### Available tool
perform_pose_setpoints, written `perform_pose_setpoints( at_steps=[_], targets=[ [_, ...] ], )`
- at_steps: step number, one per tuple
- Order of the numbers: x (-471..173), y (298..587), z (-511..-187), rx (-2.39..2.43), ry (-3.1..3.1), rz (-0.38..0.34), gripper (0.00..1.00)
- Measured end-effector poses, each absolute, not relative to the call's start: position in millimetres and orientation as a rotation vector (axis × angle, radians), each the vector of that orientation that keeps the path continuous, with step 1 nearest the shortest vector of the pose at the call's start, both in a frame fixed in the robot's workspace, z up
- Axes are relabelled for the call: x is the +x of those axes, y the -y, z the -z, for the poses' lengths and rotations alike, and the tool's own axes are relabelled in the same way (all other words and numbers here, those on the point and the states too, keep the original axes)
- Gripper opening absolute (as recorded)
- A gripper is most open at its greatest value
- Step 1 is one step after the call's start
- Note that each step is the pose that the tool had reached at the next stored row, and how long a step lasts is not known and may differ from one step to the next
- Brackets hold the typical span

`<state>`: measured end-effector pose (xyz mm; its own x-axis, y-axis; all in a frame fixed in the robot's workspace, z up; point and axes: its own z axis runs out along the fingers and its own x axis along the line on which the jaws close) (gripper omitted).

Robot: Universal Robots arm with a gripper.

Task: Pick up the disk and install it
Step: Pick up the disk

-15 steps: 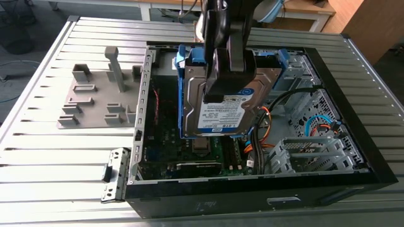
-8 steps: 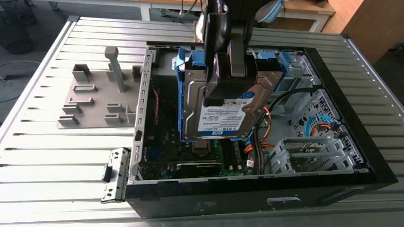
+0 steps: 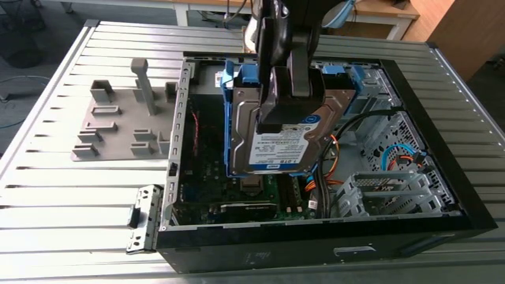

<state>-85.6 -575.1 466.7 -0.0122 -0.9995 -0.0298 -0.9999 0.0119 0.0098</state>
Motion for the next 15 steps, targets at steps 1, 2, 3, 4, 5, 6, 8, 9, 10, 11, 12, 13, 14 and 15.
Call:
perform_pose_setpoints(
  at_steps=[1, 2, 3, 4, 5, 6, 8, 9, 10, 11, 12, 13, 14, 15],
  targets=[
    [-85.0, 575.1, -466.7, -2.198, -2.224, -0.044, 0.36],
    [-84.2, 575.1, -466.7, -2.198, -2.224, -0.044, 0.36],
    [-83.4, 575.1, -466.7, -2.198, -2.224, -0.044, 0.36],
    [-82.6, 575.1, -466.7, -2.198, -2.224, -0.044, 0.36],
    [-81.9, 575.1, -466.7, -2.198, -2.224, -0.044, 0.36],
    [-81.2, 575.1, -466.7, -2.198, -2.224, -0.044, 0.36],
    [-80.0, 575.1, -466.7, -2.198, -2.224, -0.044, 0.36],
    [-79.4, 575.1, -466.7, -2.198, -2.224, -0.044, 0.36],
    [-78.8, 575.1, -466.7, -2.198, -2.224, -0.044, 0.36],
    [-78.2, 575.1, -466.7, -2.198, -2.224, -0.044, 0.36],
    [-77.7, 575.1, -466.7, -2.198, -2.224, -0.044, 0.36],
    [-77.2, 575.1, -466.7, -2.198, -2.224, -0.044, 0.36],
    [-76.6, 575.1, -466.7, -2.198, -2.224, -0.044, 0.36],
    [-76.1, 575.1, -466.7, -2.198, -2.224, -0.044, 0.36]
  ],
)
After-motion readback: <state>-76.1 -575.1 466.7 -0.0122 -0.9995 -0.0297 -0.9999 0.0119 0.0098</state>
